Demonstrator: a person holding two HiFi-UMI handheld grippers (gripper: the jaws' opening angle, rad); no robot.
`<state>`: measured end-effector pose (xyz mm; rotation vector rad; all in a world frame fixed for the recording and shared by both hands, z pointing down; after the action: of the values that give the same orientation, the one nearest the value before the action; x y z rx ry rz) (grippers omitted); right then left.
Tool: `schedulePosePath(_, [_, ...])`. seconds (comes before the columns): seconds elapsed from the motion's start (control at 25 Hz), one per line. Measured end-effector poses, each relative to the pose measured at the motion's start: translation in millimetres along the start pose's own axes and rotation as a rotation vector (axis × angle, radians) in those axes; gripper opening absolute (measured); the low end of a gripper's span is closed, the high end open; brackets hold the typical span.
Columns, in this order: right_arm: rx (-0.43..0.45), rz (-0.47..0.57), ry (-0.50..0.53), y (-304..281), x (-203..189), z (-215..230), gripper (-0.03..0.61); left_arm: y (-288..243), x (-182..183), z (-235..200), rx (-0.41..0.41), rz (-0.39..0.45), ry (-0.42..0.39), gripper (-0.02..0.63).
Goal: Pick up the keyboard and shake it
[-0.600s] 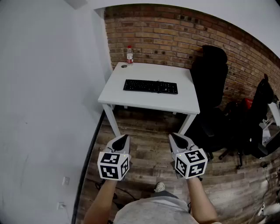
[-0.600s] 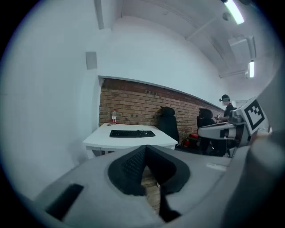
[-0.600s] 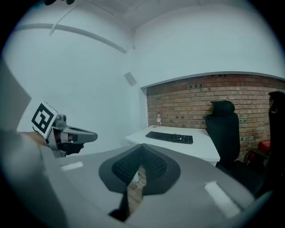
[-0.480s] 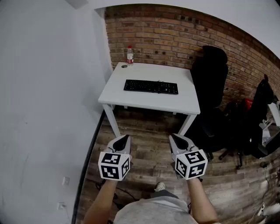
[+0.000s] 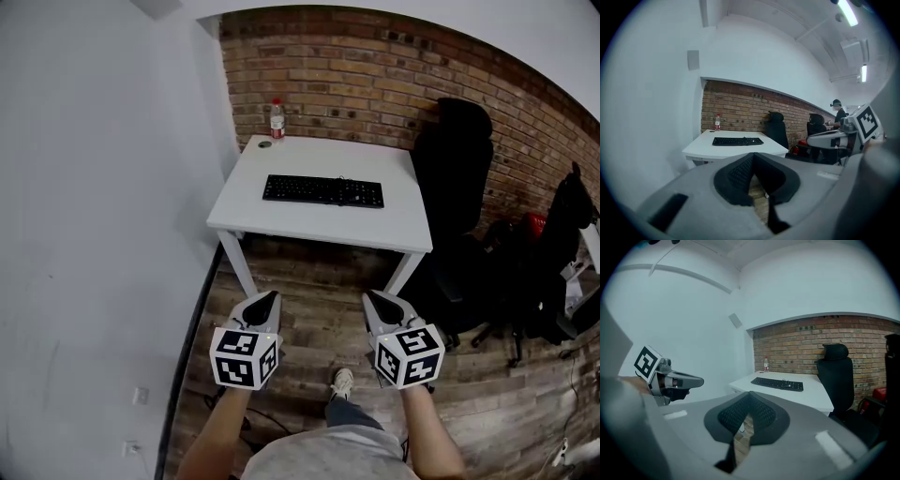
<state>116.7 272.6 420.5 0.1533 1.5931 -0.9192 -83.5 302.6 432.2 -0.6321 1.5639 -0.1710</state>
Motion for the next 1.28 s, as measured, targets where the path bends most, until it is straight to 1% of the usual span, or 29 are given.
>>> schedulePosePath(0.16, [0.011, 0.000, 0.007, -27, 12, 27, 0.008, -32, 17, -9, 0.020, -0.005, 0.002, -0.006])
schedulePosePath(0.32, [0.039, -0.008, -0.001, -57, 28, 60, 0.008, -69, 42, -15, 0.043, -0.017, 0.005, -0.006])
schedulePosePath(0.56, [0.073, -0.027, 0.003, -102, 55, 121, 0.009, -137, 84, -17, 0.066, -0.025, 0.025, -0.006])
schedulePosePath(0.8, [0.096, -0.042, -0.008, -138, 75, 180, 0.008, -195, 114, -19, 0.092, -0.050, 0.038, -0.006])
schedulePosePath(0.96, [0.109, -0.044, -0.017, -153, 83, 212, 0.008, -218, 128, -20, 0.121, -0.064, 0.043, -0.006])
schedulePosePath(1.28, [0.128, -0.052, -0.032, -170, 89, 247, 0.009, -247, 143, -24, 0.150, -0.082, 0.054, -0.006])
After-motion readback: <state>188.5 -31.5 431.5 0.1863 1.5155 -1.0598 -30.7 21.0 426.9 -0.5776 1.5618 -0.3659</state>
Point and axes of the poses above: the fingertips, and each gripper's own axes: y backward along the fingers, z to its right, x out of its top, the point moved 4 cm from there along y, backward along the fingers, and after that the axes turned 12 degrees about -z, right-handed, at the moved point
